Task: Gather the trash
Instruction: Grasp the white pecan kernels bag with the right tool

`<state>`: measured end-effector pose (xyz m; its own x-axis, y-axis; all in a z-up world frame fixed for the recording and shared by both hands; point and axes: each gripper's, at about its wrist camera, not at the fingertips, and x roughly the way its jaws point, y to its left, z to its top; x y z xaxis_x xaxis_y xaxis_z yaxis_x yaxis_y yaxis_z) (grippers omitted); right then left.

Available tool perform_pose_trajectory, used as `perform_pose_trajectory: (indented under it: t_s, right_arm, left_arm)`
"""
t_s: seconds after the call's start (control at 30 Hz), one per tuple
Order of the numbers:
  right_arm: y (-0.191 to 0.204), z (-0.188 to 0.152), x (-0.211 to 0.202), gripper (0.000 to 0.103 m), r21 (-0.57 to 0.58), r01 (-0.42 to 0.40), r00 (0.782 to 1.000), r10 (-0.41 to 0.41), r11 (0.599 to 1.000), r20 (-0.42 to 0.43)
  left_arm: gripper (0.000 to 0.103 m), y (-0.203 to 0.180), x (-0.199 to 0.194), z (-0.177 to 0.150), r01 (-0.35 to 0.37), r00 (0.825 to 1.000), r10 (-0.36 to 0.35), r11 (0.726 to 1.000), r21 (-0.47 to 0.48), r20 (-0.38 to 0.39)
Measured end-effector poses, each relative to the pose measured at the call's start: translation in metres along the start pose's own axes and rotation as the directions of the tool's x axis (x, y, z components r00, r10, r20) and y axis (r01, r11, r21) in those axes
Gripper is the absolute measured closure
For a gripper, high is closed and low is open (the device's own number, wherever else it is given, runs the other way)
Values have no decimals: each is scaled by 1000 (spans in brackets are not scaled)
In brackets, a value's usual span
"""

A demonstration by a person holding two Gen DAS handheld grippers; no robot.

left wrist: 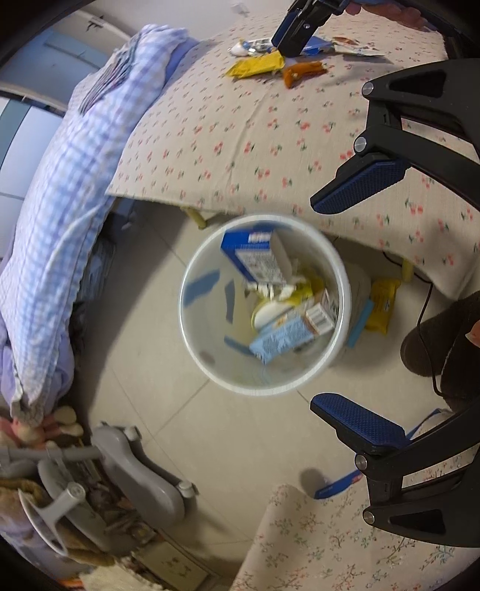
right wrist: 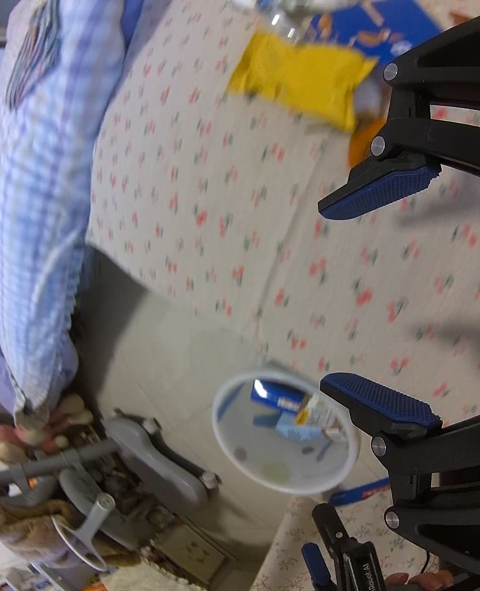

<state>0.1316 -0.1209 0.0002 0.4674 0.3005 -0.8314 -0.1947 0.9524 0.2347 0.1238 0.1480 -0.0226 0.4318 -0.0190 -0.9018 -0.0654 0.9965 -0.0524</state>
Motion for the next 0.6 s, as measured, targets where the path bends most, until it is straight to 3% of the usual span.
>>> perform_pose_trajectory:
  t_s: [0.37,0.6]
  right_arm:
    - [-86,-31,-50,29,109,86,996,-89,990,24]
    - [-132,-49,-55,29,208,123,992,-118,970,-40]
  left_arm:
    - [4,-70,-3,1,72,997,-72,994,78,-7]
    - [4,-111,-1,1,94,996,-92,986,137,-17]
